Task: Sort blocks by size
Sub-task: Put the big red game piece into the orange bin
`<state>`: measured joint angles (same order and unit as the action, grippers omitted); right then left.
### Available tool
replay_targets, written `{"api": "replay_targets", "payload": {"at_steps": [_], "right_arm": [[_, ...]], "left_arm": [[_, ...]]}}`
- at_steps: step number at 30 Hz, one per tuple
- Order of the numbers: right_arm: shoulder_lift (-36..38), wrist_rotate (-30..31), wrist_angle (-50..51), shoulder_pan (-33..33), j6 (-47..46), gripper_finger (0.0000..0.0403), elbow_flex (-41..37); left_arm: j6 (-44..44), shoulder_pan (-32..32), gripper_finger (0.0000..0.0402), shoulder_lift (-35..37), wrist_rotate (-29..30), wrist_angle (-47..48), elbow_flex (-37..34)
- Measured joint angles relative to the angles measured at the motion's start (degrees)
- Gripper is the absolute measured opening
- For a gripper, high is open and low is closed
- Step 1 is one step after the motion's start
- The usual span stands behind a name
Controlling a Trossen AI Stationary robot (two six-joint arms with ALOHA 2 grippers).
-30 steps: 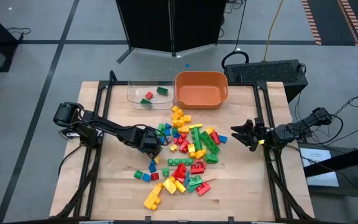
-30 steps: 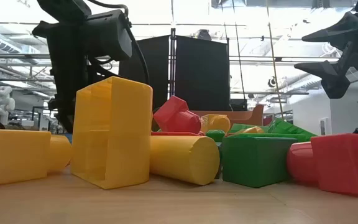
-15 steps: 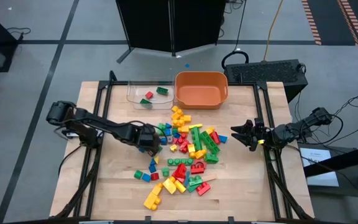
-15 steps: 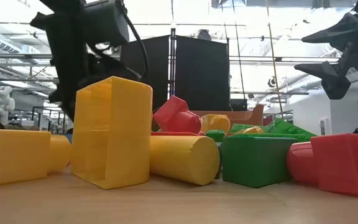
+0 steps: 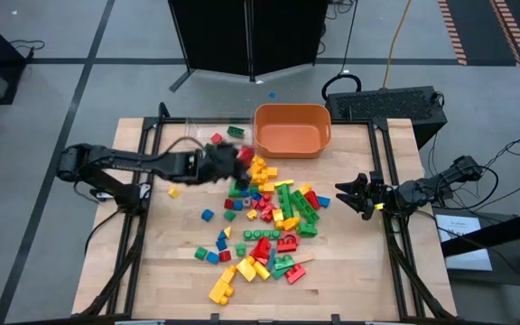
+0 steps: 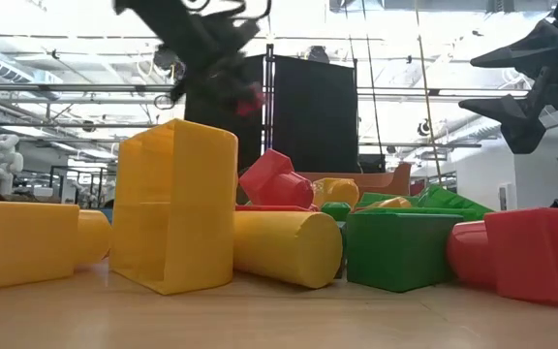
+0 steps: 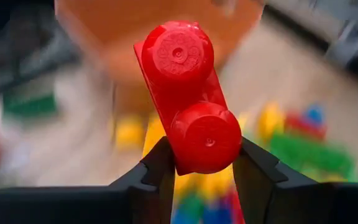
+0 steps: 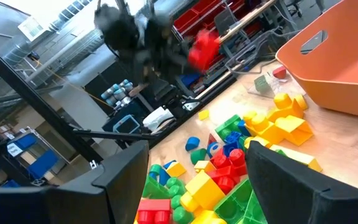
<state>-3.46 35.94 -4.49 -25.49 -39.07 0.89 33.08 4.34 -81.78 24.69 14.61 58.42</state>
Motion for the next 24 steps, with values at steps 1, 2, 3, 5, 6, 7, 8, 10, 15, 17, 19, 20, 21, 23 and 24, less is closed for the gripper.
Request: {"api": "replay_targets", "payload": {"at_steps": [1, 2, 3, 5, 6, 7, 8, 10, 15, 17, 19, 20, 21, 23, 24], "right_arm": [[0.0, 0.0, 0.0, 0.0, 0.2, 0.0260, 0.0], [0.0, 0.0, 0.0, 0.0, 0.4, 0.0260, 0.0], [0.0, 0.0, 0.0, 0.0, 0.6, 0.0260, 0.0], [0.0, 0.0, 0.0, 0.0, 0.8, 0.0260, 0.0], [0.0, 0.0, 0.0, 0.0, 0.9, 0.0260, 0.0], [0.0, 0.0, 0.0, 0.0, 1.1, 0.0260, 0.0], [0.0, 0.0, 0.0, 0.0, 1.2, 0.0260, 0.0], [0.0, 0.0, 0.0, 0.0, 1.2, 0.0260, 0.0], [0.0, 0.0, 0.0, 0.0, 1.4, 0.0260, 0.0], [0.0, 0.0, 0.0, 0.0, 1.7, 0.0260, 0.0], [0.0, 0.1, 0.0, 0.0, 1.8, 0.0260, 0.0], [0.0, 0.1, 0.0, 0.0, 1.8, 0.0260, 0.0], [0.0, 0.0, 0.0, 0.0, 1.8, 0.0260, 0.0], [0.0, 0.1, 0.0, 0.0, 1.8, 0.0260, 0.0], [0.0, 0.1, 0.0, 0.0, 1.8, 0.0260, 0.0]], "left_arm": [[-2.3, 1.5, 0.0120, -0.8, -0.1, -2.9, 0.8], [-4.5, 3.0, 0.0120, -1.7, -0.1, -5.0, 1.7], [-6.3, 4.4, 0.0120, -2.8, -0.2, -6.9, 2.6], [-9.5, 7.2, 0.0120, -5.2, -1.0, -9.2, 4.4], [-10.9, 8.5, 0.0120, -6.7, -1.9, -10.1, 5.6], [-12.0, 9.7, 0.0120, -8.2, -3.0, -10.7, 6.7], [-13.1, 10.8, 0.0120, -9.9, -3.7, -10.8, 7.7], [-15.6, 12.6, 0.0120, -13.3, -4.6, -10.9, 10.2], [-20.1, 15.9, 0.0120, -20.4, -6.7, -11.3, 15.9], [-20.5, 17.1, 0.0120, -22.7, -8.5, -11.1, 17.7], [-20.5, 18.0, 0.0120, -24.5, -10.2, -10.4, 19.0], [-20.6, 18.4, 0.0120, -25.3, -10.9, -10.2, 19.3], [-20.8, 18.7, 0.0120, -25.8, -11.6, -10.4, 19.7], [-23.2, 19.1, 0.0121, -26.3, -13.6, -10.3, 19.9], [-24.3, 19.1, 0.0136, -26.3, -14.1, -10.3, 19.9]]}}
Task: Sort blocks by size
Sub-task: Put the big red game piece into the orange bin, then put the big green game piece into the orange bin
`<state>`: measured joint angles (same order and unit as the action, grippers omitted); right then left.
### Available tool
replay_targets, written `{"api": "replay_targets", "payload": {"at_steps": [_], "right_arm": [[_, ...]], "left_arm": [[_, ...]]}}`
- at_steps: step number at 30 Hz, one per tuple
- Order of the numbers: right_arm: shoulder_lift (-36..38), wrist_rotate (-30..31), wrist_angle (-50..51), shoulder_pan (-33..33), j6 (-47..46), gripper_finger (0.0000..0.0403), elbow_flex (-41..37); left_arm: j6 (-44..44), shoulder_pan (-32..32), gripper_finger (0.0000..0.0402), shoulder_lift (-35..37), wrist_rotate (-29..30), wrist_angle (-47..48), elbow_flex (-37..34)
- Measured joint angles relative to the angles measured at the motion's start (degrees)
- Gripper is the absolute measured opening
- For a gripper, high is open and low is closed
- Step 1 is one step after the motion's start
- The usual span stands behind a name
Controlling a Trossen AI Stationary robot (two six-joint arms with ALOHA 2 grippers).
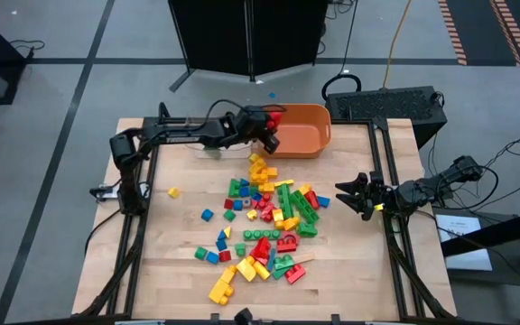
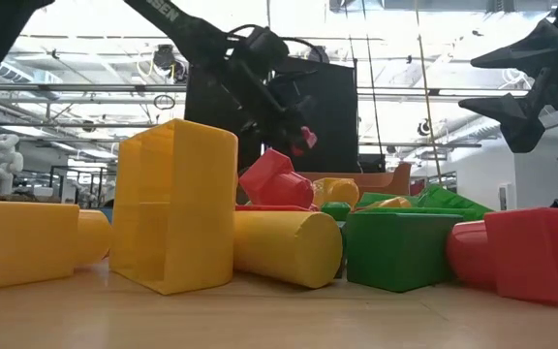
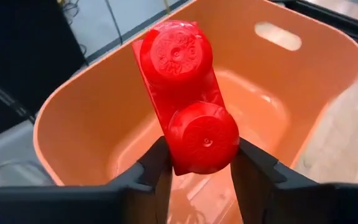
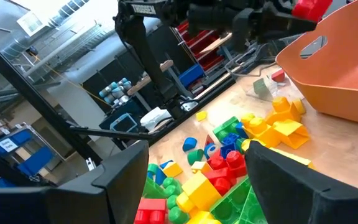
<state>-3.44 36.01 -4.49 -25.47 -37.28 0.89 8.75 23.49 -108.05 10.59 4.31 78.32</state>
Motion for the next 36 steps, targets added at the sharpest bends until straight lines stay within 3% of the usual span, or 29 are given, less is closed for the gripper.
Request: {"api": "replay_targets", "payload": {"at_steps": [5, 9, 12, 17, 19, 25, 36], "right_arm": [[0.0, 0.0, -0.1, 0.0, 0.4, 0.0260, 0.0], [0.0, 0.0, -0.2, 0.0, 0.8, 0.0260, 0.0], [0.0, 0.0, -0.2, 0.0, 0.9, 0.0260, 0.0], [0.0, 0.0, -0.3, 0.0, 1.1, 0.0260, 0.0], [0.0, 0.0, -0.3, 0.0, 1.0, 0.0260, 0.0], [0.0, 0.0, -0.4, 0.0, 0.5, 0.0260, 0.0], [0.0, 0.0, -0.4, 0.0, 0.4, 0.0260, 0.0]], "left_arm": [[-3.3, -0.2, 0.0280, 1.2, 0.0, -0.1, 0.2], [-3.7, -0.1, 0.0339, 1.8, 0.0, 5.2, 3.3], [-3.3, -0.2, 0.0348, 1.8, -4.2, 10.7, 6.5], [-8.6, -3.5, 0.0337, 1.8, -24.3, 11.6, 11.6], [-15.0, -6.2, 0.0330, 1.8, -28.6, 11.5, 12.7], [-29.9, -13.7, 0.0327, 0.3, -27.4, 11.6, 13.1], [-32.4, -18.4, 0.0327, -10.8, -26.7, 9.5, 13.0]]}}
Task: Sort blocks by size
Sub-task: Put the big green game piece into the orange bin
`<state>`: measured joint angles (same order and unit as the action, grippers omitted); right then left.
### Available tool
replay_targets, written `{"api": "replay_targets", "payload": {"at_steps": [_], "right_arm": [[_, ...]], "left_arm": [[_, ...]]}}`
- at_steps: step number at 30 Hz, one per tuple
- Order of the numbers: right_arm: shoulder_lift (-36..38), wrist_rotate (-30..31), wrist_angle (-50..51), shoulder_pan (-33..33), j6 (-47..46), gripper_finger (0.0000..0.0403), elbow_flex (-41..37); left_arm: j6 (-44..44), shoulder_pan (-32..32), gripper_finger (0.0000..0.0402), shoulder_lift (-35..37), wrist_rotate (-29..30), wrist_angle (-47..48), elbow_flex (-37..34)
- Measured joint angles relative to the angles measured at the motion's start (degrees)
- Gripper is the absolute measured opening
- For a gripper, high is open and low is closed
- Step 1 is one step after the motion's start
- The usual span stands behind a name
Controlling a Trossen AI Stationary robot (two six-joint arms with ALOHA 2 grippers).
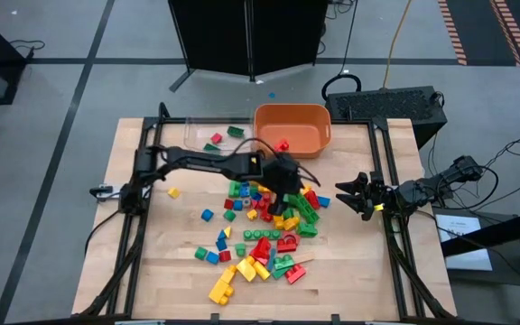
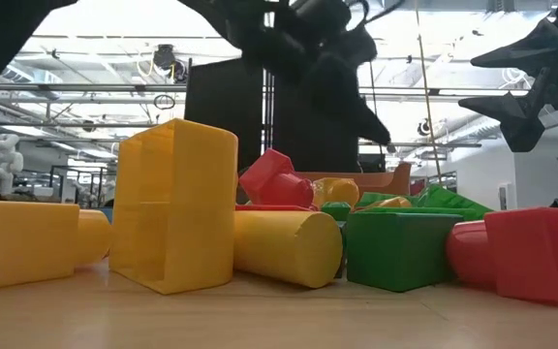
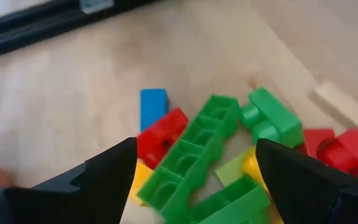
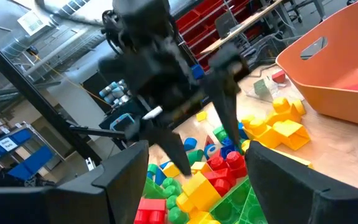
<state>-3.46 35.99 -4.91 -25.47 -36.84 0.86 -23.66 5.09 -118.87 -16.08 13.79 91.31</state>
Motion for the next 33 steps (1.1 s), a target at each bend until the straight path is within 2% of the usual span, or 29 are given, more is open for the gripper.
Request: {"api": "replay_targets", "payload": {"at_steps": [4, 11, 16, 19, 25, 33], "right_arm": [[0.0, 0.0, 0.0, 0.0, 0.0, 0.0260, 0.0], [0.0, 0.0, 0.0, 0.0, 0.0, 0.0260, 0.0], [0.0, 0.0, 0.2, 0.0, 0.0, 0.0260, 0.0], [-0.3, 0.0, 0.3, 0.0, -0.4, 0.0260, 0.0], [-0.7, -0.1, 0.3, 0.0, -1.5, 0.0260, 0.0], [-0.7, -0.1, 0.3, 0.0, -1.5, 0.0260, 0.0]], "left_arm": [[-3.9, -1.2, 0.0327, -2.0, 0.3, -0.7, 0.0], [-4.9, -1.6, 0.0325, -4.6, 1.9, -3.2, 0.0], [-7.3, -1.6, 0.0304, -6.6, 3.7, -2.9, 0.7], [-7.3, -1.9, 0.0285, -8.5, 3.8, -1.0, 3.0], [-6.5, -2.6, 0.0234, -12.0, 9.6, 1.2, 7.6], [-6.7, -2.9, 0.0120, -12.1, 10.4, 10.5, 8.8]]}}
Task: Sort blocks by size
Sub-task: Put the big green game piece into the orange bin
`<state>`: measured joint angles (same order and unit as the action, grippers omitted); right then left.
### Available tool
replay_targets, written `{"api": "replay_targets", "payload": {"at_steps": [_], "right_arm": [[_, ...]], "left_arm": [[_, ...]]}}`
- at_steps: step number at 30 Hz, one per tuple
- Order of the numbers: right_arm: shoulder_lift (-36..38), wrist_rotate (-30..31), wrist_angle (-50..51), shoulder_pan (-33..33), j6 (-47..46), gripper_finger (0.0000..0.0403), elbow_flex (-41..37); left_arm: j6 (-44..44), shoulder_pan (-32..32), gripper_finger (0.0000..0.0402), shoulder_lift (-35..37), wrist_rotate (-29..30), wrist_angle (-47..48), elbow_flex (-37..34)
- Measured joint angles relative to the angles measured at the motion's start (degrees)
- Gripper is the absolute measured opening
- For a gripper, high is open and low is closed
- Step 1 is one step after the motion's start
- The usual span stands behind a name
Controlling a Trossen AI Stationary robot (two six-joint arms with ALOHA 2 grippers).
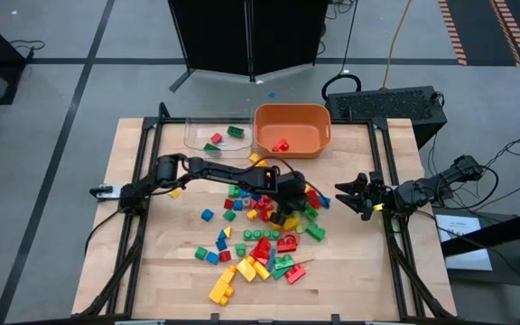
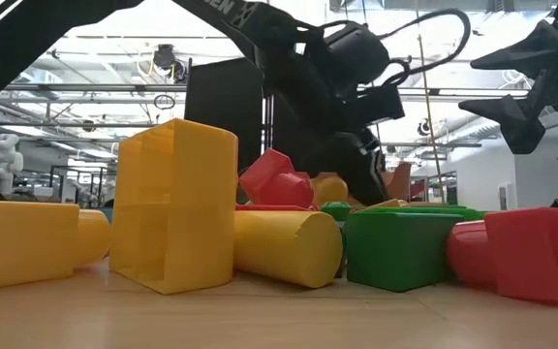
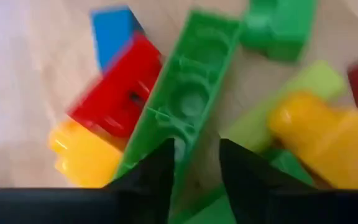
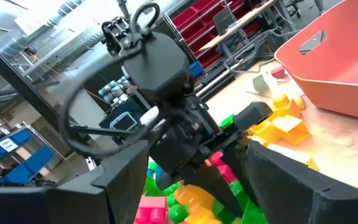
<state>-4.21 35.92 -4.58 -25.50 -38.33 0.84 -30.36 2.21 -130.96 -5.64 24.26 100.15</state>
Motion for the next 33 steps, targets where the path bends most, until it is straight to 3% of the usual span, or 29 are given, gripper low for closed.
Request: {"api": "replay_targets", "payload": {"at_steps": [8, 13, 20, 28, 33], "right_arm": [[0.0, 0.0, 0.0, 0.0, 0.0, 0.0260, 0.0], [0.0, 0.0, 0.0, 0.0, 0.0, 0.0260, 0.0], [0.0, 0.0, 0.1, 0.0, 0.0, 0.0260, 0.0], [-0.3, 0.2, 0.1, 0.0, 0.5, 0.0260, 0.0], [-1.0, 0.2, 0.1, 0.0, 0.4, 0.0260, 0.0]], "left_arm": [[0.0, -0.1, 0.0008, 0.0, 4.6, 3.7, 0.7], [-0.1, 0.1, 0.0007, -0.3, 9.2, 3.6, 2.1], [3.0, 0.0, 0.0002, 0.4, 9.7, 7.7, 4.3], [6.0, 0.0, 0.0001, 4.6, 9.8, 11.4, 7.9], [9.6, 1.3, 0.0000, 9.2, 14.5, 11.9, 8.1]]}}
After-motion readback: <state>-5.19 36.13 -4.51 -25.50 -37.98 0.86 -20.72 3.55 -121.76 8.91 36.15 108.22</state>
